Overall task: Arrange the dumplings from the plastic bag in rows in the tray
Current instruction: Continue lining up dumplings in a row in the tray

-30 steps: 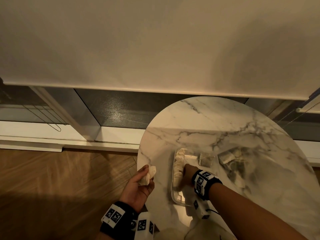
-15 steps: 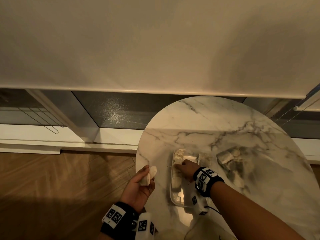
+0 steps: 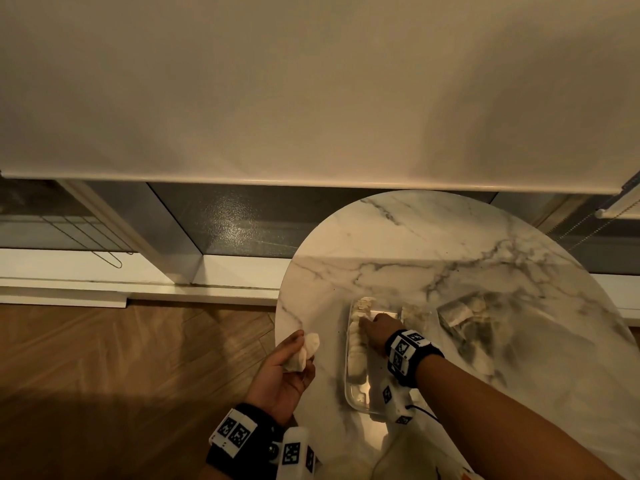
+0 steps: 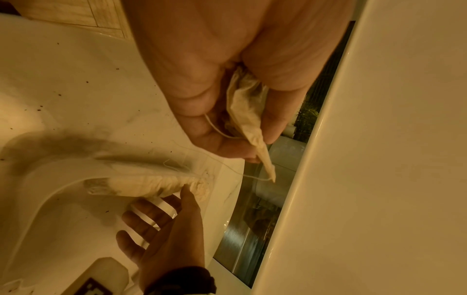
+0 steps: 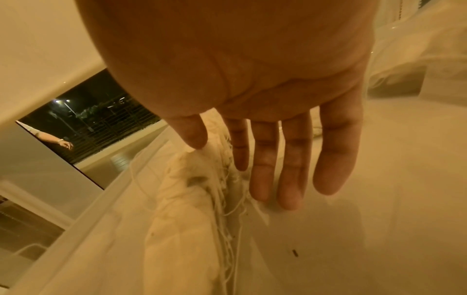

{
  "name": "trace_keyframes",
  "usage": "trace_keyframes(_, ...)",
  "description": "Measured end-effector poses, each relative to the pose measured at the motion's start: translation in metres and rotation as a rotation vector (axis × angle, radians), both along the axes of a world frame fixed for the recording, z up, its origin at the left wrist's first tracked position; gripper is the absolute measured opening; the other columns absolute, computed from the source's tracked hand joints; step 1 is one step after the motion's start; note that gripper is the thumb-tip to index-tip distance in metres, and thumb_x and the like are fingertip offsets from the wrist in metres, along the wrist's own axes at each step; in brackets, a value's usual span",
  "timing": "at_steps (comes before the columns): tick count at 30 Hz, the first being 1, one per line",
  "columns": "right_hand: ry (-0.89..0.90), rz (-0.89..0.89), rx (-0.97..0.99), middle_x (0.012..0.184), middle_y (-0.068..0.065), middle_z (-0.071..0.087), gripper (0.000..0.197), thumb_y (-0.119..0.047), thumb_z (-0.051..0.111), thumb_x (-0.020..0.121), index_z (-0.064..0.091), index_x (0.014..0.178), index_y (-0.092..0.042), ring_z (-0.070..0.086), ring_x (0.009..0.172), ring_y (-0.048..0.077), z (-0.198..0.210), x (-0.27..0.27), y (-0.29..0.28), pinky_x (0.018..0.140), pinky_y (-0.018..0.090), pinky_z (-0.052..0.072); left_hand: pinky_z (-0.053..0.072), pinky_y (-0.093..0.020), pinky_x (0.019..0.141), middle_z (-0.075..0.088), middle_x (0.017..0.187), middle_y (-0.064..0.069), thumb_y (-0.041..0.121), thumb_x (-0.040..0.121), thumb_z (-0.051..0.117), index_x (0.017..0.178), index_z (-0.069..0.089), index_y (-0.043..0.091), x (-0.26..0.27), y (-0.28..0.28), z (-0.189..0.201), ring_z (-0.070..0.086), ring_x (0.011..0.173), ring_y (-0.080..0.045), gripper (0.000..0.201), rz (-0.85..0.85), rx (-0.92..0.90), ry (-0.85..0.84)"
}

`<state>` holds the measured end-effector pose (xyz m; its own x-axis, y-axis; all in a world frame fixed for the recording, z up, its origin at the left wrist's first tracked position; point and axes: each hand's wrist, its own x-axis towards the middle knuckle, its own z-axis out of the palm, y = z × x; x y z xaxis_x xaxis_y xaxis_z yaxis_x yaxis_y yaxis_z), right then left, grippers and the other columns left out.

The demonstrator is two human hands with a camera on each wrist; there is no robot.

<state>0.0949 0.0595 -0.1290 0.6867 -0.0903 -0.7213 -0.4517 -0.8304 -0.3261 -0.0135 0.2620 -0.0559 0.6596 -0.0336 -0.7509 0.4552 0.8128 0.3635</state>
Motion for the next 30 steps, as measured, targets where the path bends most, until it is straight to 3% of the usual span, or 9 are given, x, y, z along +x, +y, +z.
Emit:
trace_keyframes(6,-0.208,-0.031,-0.005,0.118,0.009,0.066,0.050,-0.055,0.043,0.094,0.058,0.121,-0.016,0.061,0.108,0.028,0.038,-0.016,-0.006,0.088,0.034,0.049,0.057,-0.026,0.054,0.072,0.097,-0.017,0.006,0.079,0.067,0.102,0.068,0.004,-0.001,-0.008,-0.004,0.066,0.078,-0.023,0.023,-0.032,0.043,-0.018)
trace_keyframes(9,-0.335,-0.137,0.315,0.092,0.001,0.070,0.035,-0.053,0.052,0.093,0.066,0.097,-0.021,0.066,0.090,0.020,0.071,-0.043,0.002,0.080,0.037,0.053,0.061,-0.029,0.064,0.072,0.109,-0.021,0.003,0.083,0.064,0.112,0.066,-0.001,-0.001,-0.015,-0.007,0.071,0.090,-0.028,0.029,-0.065,0.052,-0.055)
trace_keyframes(11,-0.222,-0.188,0.571,0.087,0.003,0.071,0.036,-0.054,0.057,0.092,0.070,0.092,-0.020,0.067,0.083,0.020,0.088,-0.061,0.008,0.070,0.036,0.056,0.062,-0.032,0.071,0.070,0.114,-0.023,0.002,0.085,0.063,0.118,0.064,-0.003,-0.001,-0.021,-0.008,0.072,0.095,-0.030,0.033,-0.092,0.040,-0.077)
trace_keyframes(14,-0.179,-0.179,0.679,0.087,0.007,0.074,0.030,-0.048,0.068,0.087,0.073,0.091,-0.019,0.069,0.078,0.019,0.098,-0.076,0.011,0.065,0.033,0.057,0.056,-0.035,0.094,0.067,0.122,-0.023,0.003,0.092,0.059,0.125,0.062,-0.003,-0.001,-0.027,-0.009,0.067,0.112,-0.032,0.034,-0.155,0.032,-0.128)
trace_keyframes(16,-0.249,-0.165,0.667,0.081,0.005,0.073,0.024,-0.042,0.075,0.083,0.072,0.090,-0.019,0.067,0.070,0.016,0.096,-0.077,0.010,0.063,0.032,0.056,0.051,-0.036,0.100,0.066,0.126,-0.023,0.005,0.093,0.058,0.128,0.060,-0.002,-0.001,-0.031,-0.009,0.061,0.121,-0.034,0.035,-0.205,0.049,-0.146)
trace_keyframes(21,-0.369,-0.174,0.629,0.070,-0.001,0.068,0.009,-0.025,0.076,0.083,0.069,0.078,-0.022,0.064,0.065,0.015,0.085,-0.077,0.005,0.061,0.033,0.053,0.054,-0.041,0.096,0.066,0.124,-0.024,0.004,0.093,0.055,0.127,0.060,-0.002,0.000,-0.037,-0.006,0.064,0.116,-0.034,0.035,-0.253,0.050,-0.139)
trace_keyframes(25,-0.356,-0.352,0.760,0.072,0.008,0.066,0.005,0.000,0.068,0.085,0.064,0.082,-0.002,0.064,0.069,0.018,0.088,-0.077,-0.001,0.064,0.032,0.055,0.055,-0.047,0.094,0.070,0.115,-0.023,0.002,0.096,0.052,0.123,0.061,-0.003,-0.002,-0.036,-0.004,0.072,0.096,-0.029,0.029,-0.252,0.032,-0.133)
trace_keyframes(27,-0.343,-0.429,0.822,0.074,0.011,0.066,0.003,0.006,0.063,0.086,0.061,0.084,0.004,0.066,0.072,0.023,0.089,-0.076,-0.005,0.065,0.033,0.057,0.058,-0.047,0.088,0.069,0.115,-0.026,0.002,0.095,0.054,0.122,0.060,-0.005,-0.003,-0.033,-0.005,0.071,0.101,-0.034,0.028,-0.218,0.020,-0.090)
trace_keyframes(30,-0.296,-0.497,0.858,0.073,0.013,0.065,0.010,0.006,0.059,0.087,0.060,0.081,-0.001,0.066,0.070,0.028,0.089,-0.074,-0.011,0.068,0.039,0.058,0.058,-0.043,0.088,0.068,0.114,-0.028,0.002,0.090,0.061,0.123,0.059,-0.008,-0.006,-0.028,-0.011,0.070,0.102,-0.036,0.035,-0.150,0.004,-0.025)
